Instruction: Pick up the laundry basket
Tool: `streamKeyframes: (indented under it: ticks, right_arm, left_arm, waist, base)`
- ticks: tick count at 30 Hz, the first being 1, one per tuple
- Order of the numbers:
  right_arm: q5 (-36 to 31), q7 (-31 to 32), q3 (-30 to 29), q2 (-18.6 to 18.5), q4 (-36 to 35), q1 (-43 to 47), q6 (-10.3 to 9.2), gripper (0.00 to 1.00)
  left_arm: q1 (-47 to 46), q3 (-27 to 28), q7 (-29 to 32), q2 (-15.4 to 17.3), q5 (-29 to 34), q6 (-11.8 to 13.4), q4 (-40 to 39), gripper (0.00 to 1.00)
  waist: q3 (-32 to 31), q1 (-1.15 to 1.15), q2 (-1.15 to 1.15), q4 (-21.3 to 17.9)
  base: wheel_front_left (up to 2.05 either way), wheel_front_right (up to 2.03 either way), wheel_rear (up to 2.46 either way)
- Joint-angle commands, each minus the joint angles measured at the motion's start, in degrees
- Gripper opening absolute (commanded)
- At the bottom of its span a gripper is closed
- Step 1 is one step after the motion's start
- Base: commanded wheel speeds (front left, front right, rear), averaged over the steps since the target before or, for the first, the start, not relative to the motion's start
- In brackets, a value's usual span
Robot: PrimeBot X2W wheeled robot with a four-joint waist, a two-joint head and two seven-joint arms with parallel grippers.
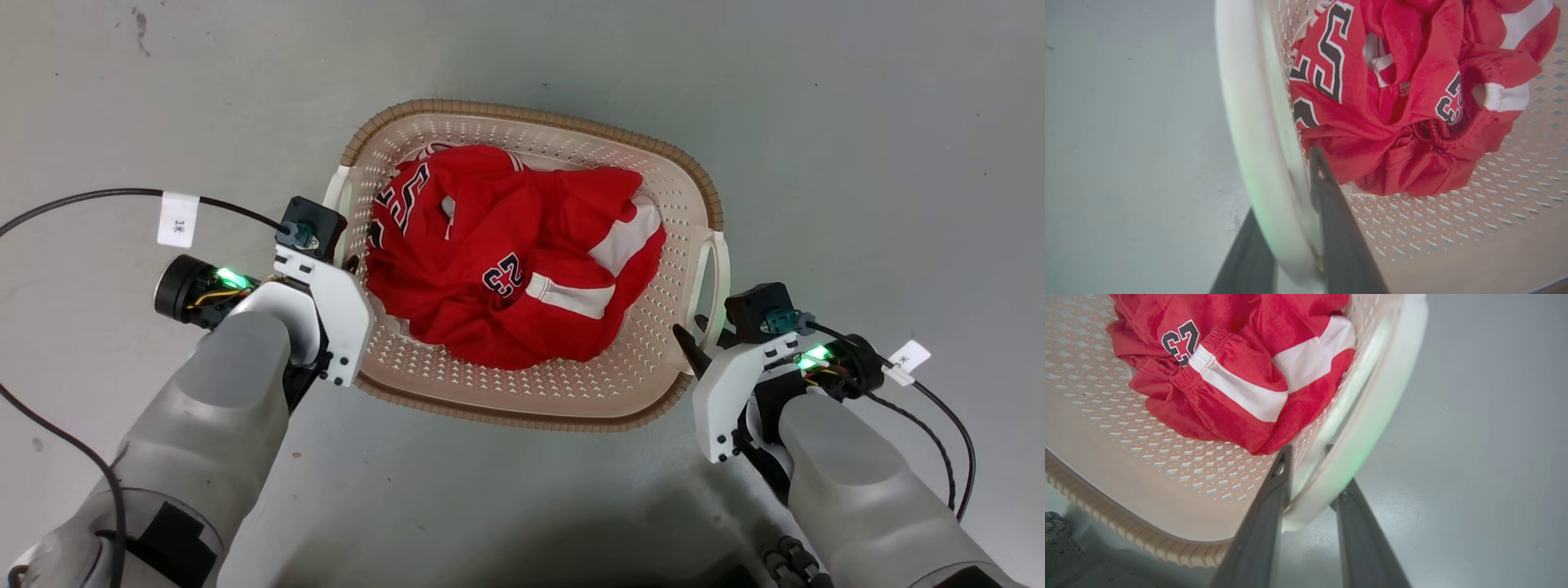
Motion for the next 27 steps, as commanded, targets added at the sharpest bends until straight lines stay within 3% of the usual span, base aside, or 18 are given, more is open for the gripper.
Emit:
streamKeyframes:
  ticks: [1,13,27]
  right_arm:
    - [0.4,0.1,0.3,-0.1,0.2,-0.7,-0.10,0.00]
    - [1.6,0.6,2.5,-0.3,2.0,-0.3,-0.08,0.00]
    - [3.0,1.7,4.1,-0.3,3.4,2.2,-0.08,0.00]
  left_arm:
    - [-0.4,-0.3,-0.1,0.1,-0.2,0.0,-0.1,0.00]
    - [0.6,-3.7,0.2,-0.1,-3.6,0.0,0.5,0.00]
    - [6.0,-6.4,1.5,-0.5,-9.7,0.0,0.0,0.00]
  waist:
    - [0.0,0.00,0.00,0.0]
    - [-2.6,0.00,0.00,0.5]
    - [-12.1,0.00,0.00,1.2]
  base:
    - [0.00,0.00,0.00]
    - [0.00,0.00,0.00]
    - [0.00,0.00,0.00]
